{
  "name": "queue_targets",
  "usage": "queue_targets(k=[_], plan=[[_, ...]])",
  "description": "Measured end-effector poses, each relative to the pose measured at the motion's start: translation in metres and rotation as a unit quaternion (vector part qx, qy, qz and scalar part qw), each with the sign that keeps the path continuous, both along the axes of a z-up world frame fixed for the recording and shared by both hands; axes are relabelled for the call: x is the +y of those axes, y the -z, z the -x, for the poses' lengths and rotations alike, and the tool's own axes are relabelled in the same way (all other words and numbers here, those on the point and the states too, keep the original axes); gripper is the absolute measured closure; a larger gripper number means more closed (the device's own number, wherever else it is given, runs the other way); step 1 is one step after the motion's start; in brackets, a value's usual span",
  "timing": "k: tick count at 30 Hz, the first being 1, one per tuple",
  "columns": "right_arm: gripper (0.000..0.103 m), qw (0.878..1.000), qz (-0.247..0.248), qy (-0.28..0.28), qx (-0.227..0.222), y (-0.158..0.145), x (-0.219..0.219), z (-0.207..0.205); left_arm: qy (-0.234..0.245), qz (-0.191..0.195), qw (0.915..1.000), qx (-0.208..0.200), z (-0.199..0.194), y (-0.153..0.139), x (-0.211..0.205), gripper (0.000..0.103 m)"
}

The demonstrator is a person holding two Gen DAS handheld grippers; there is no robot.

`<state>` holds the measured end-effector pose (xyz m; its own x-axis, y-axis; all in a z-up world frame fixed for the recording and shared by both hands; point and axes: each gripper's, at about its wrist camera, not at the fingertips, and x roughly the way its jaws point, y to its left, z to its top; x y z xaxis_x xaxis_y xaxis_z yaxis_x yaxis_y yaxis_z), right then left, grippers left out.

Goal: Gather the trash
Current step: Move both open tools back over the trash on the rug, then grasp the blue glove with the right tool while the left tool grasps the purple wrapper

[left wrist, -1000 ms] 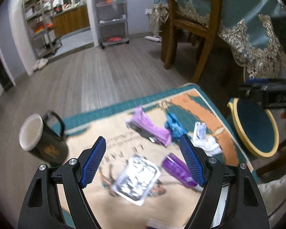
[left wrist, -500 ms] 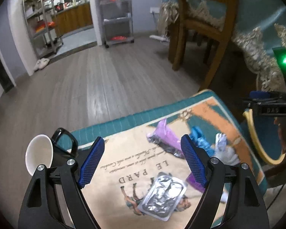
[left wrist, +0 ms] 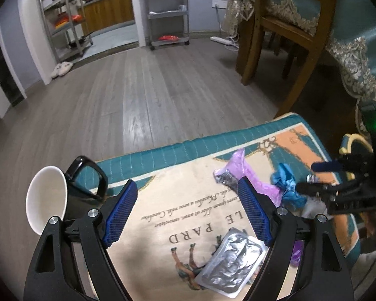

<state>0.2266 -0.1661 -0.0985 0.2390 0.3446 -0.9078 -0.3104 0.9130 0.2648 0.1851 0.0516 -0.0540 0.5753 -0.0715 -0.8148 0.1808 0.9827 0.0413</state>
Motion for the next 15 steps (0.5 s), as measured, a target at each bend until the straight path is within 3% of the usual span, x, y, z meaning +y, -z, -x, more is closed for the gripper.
queue_targets(k=[4,6,9,15], plan=[[0.048,0.999,0.015,-0.035,0.015,0.010,0.015,0.008,-0.004,0.002,0.9999,0.014,-0.002,0.008,-0.001,0.021],[0.076,0.997,0.039,-0.058,0.033,0.019,0.023,0.011,-0.009,0.006,0.9998,0.018,-0.005,0.010,-0.001,0.021],[0.084,0.996,0.047,-0.073,0.026,0.018,0.024,0.015,-0.016,0.007,0.9996,0.020,-0.008,0.012,-0.003,0.021],[0.084,0.998,0.014,-0.057,-0.003,-0.011,-0.001,0.018,-0.023,0.013,0.9994,0.025,-0.014,0.014,-0.019,0.021]])
